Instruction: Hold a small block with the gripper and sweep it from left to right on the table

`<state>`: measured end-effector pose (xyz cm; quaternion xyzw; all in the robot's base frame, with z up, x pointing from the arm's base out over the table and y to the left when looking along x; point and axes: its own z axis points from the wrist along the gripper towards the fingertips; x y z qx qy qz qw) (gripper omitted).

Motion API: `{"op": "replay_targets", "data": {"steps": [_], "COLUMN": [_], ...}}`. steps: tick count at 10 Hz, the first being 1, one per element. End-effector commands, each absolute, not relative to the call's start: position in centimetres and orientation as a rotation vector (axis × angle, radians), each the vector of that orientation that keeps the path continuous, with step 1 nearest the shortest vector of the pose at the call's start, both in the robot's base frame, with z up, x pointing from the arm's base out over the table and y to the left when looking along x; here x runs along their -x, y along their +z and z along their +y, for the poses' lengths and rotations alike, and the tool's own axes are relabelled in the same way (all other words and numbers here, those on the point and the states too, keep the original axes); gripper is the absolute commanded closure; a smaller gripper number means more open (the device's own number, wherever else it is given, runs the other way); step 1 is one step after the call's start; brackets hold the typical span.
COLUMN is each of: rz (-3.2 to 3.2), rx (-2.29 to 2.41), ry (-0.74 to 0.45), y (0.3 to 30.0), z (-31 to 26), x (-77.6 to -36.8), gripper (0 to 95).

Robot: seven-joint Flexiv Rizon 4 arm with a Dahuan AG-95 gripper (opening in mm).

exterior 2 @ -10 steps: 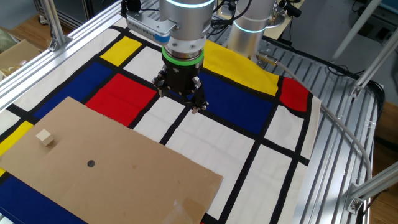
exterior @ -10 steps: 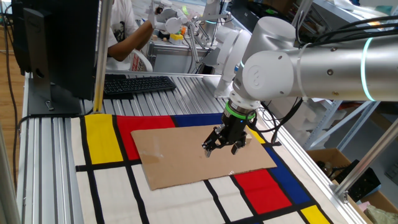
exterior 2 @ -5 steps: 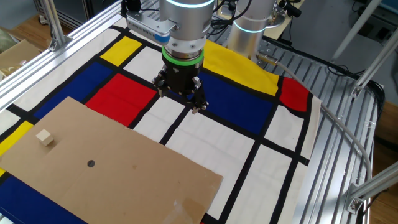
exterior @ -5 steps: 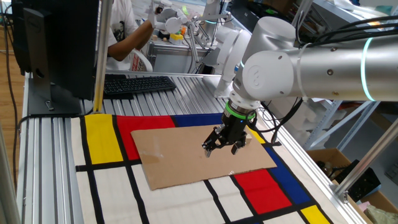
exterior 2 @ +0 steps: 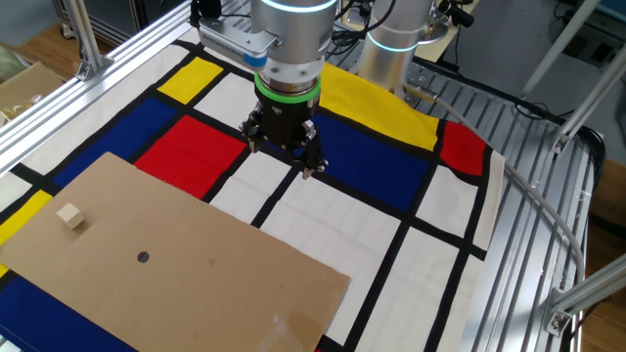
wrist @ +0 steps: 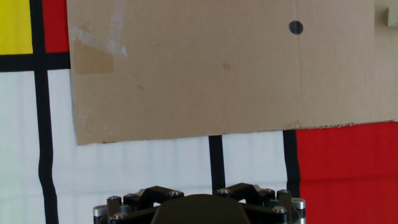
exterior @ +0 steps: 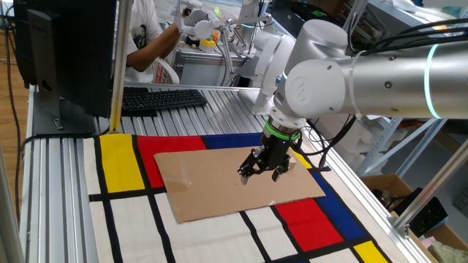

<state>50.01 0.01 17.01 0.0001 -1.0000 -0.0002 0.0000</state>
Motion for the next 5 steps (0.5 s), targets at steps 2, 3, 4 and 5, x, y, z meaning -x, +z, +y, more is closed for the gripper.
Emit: {"op": "replay_targets", "data": {"steps": [2, 3, 4, 5], "rz": [-3.132, -3.132, -3.132, -3.132], "rx": [-0.122, -0.125, -0.128, -0.138], "ry": [-0.153, -0.15, -0.145, -0.129], "y": [17.01, 17.01, 17.01, 17.02], "z": [-0.01, -0.01, -0.01, -0.01], "x": [-50.04, -50.04, -50.04, -50.06], "gripper": [95.0, 95.0, 95.0, 95.0]}}
